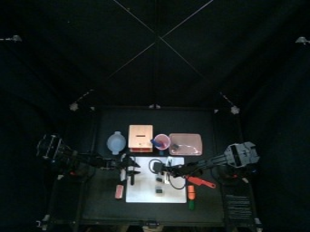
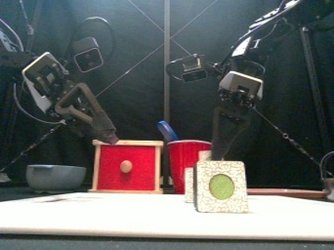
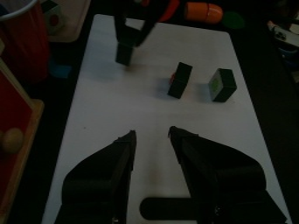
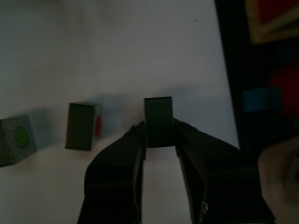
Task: Place sushi on board then cut the sushi with the knife then place the pieces on the plate
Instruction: Place the 4 sushi pieces on the plate
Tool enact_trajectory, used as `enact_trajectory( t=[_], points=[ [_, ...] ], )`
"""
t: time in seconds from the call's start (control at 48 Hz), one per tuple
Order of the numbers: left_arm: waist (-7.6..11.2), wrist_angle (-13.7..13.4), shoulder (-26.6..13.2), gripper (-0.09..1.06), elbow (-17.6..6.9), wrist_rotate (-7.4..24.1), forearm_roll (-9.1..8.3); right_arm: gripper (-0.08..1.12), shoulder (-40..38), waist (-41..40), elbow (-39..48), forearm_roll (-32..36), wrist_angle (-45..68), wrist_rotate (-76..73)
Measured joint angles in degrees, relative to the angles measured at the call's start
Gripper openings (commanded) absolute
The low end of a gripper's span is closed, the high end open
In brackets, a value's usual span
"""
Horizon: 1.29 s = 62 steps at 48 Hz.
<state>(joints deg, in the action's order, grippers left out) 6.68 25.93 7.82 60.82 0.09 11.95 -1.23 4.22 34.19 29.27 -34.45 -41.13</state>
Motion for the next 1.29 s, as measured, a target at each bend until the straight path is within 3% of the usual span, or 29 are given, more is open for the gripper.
enact_trajectory(
  t=[0.25,0.479,0.854,1.292],
  points=[
    [0.00,-0.1,0.0,0.76,0.0,0.0,0.00,0.53,-9.0,-7.4,4.8,-1.4,-6.2,-0.3],
    [-0.09,0.0,0.0,0.76,0.0,-0.1,0.09,0.53,-11.9,-15.8,8.7,-1.3,-6.6,-0.2],
    [-0.44,-0.1,0.0,0.76,0.0,-0.1,0.26,0.53,-6.8,-27.4,13.6,-3.2,5.3,0.1],
    [-0.62,-0.1,0.0,0.76,0.0,-0.1,0.26,0.79,-5.4,-28.8,15.3,-4.3,5.9,0.1]
  ],
)
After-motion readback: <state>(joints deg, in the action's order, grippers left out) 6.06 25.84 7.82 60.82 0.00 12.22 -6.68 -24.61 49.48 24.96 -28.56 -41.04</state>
